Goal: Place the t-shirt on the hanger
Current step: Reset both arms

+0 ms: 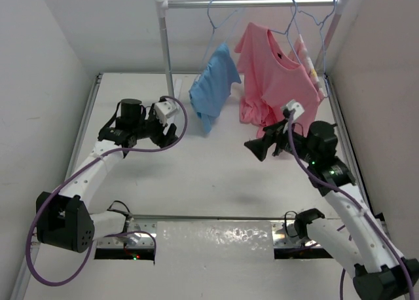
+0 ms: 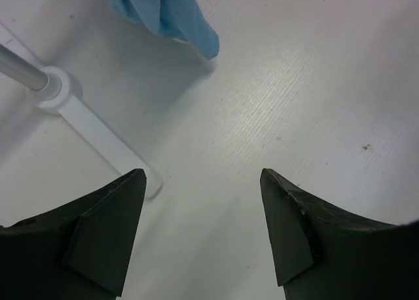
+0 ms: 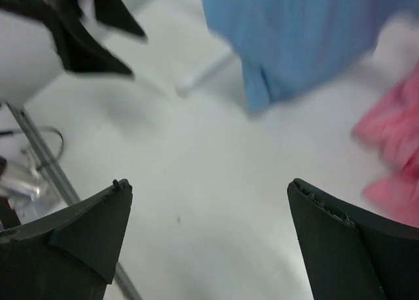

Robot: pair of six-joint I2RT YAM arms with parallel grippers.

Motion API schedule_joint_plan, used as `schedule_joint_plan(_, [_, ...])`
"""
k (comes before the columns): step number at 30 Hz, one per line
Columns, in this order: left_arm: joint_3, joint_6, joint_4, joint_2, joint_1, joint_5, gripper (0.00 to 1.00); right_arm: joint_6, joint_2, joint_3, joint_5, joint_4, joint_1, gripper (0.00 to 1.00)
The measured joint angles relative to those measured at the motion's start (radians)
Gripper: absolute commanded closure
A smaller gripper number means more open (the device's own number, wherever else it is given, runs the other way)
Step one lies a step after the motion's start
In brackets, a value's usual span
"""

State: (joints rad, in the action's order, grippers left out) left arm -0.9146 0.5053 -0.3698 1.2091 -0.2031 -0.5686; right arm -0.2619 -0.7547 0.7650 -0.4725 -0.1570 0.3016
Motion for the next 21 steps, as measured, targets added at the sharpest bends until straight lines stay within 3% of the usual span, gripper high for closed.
schedule_joint_plan(5, [0.018,-0.005,0.004,-0.010,0.000,0.066,0.32,-0.026,-0.061,-0.209,0.063,-0.048,0.004,0.01])
schedule_joint_plan(15, [0.137,-0.003,0.008,-0.045,0.000,0.181,0.32,-0.053,-0.253,-0.408,0.289,-0.090,0.003,0.01])
schedule_joint_plan(21, [0.218,0.003,0.047,-0.054,0.000,0.218,0.33,-0.097,-0.203,-0.481,0.485,-0.072,0.002,0.01])
